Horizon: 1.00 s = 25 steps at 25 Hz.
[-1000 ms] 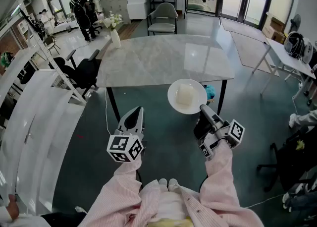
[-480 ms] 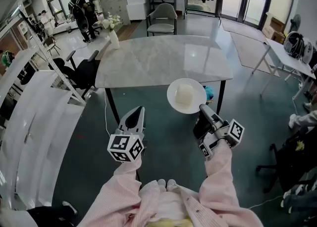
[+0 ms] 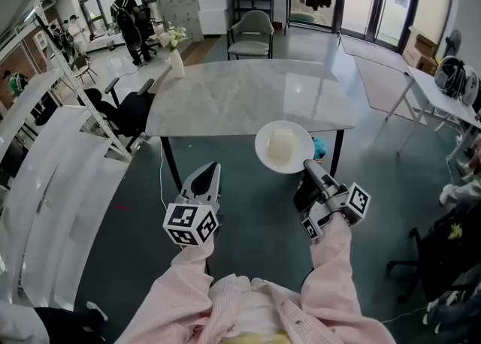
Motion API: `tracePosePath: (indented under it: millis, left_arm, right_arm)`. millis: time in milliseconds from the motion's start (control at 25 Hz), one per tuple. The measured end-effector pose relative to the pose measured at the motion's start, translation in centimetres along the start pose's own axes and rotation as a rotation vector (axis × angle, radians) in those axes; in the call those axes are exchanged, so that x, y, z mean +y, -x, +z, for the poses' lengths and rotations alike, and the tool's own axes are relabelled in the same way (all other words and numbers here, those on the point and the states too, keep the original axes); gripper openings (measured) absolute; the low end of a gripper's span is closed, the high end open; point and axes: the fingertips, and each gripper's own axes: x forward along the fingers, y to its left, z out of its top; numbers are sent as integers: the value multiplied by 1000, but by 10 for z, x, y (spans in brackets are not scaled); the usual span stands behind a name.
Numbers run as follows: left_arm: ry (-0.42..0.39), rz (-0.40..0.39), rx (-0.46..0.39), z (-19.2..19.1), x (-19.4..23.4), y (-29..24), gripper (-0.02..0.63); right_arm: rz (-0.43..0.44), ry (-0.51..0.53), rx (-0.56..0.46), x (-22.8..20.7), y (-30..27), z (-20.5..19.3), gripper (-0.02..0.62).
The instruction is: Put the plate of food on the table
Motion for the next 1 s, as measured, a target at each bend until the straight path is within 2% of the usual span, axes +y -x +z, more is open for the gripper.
tracePosePath:
  millis: [520,1000]
  left_arm:
    - [13,10,27,-7,12,-39,-8]
    - [27,-10,42,-6,91,-137,-8]
  right_arm:
    - [-12,-20,7,-16,-27,28,25]
    - [-26,-17,-7,-63,-125,74,26]
